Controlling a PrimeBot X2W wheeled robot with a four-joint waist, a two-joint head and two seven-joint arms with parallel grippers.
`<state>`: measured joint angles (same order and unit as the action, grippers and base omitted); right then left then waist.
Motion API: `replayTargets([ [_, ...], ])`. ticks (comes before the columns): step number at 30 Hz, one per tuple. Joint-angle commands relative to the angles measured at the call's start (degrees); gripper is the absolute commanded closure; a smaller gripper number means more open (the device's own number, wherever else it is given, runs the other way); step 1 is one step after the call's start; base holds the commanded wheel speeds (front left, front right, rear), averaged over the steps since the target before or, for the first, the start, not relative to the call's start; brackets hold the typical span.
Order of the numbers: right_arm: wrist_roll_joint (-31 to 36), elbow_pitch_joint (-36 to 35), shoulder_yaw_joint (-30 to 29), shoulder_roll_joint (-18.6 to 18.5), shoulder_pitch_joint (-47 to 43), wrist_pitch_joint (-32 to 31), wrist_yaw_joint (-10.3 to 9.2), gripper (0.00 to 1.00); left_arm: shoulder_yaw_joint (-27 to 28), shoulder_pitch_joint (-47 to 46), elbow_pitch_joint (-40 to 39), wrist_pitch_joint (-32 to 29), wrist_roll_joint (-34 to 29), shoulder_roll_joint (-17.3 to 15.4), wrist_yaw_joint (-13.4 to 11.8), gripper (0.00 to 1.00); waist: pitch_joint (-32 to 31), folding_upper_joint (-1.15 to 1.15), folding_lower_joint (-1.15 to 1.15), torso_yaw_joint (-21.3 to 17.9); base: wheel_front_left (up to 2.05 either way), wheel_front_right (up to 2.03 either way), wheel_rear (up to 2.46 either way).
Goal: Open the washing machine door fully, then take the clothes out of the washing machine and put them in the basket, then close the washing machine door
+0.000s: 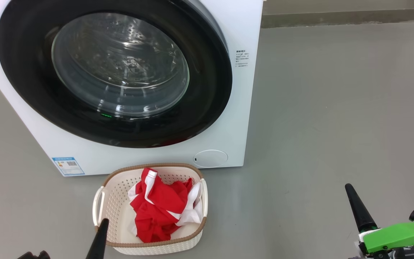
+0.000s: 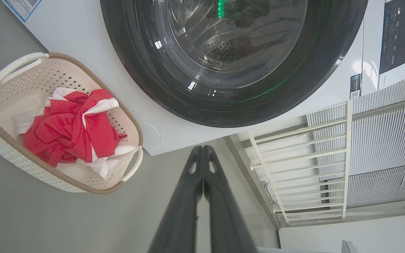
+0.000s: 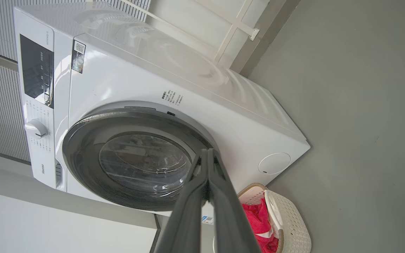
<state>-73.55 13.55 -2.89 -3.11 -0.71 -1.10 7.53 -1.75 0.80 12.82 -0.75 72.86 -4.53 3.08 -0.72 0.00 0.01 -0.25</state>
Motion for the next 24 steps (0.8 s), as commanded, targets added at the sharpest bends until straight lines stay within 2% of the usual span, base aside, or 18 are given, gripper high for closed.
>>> replayTargets([
  [1, -1.47, -1.22, 0.50, -0.90, 3.05, -0.28, -0.03, 1.00, 1.97, -3.19, -1.09, -0.34, 1.35, -0.27, 0.68, 1.00, 0.03, 0.00, 0.00, 0.01, 0.00, 0.00, 0.00],
  [24, -14.67, -0.09, -1.20, -0.98, 5.66, -2.91, -0.04, 1.00, 5.50, -5.81, 0.53, -3.41, 14.89, 0.41, 3.33, 1.00, 0.65, 0.00, 0.00, 0.18, 0.00, 0.00, 0.00],
])
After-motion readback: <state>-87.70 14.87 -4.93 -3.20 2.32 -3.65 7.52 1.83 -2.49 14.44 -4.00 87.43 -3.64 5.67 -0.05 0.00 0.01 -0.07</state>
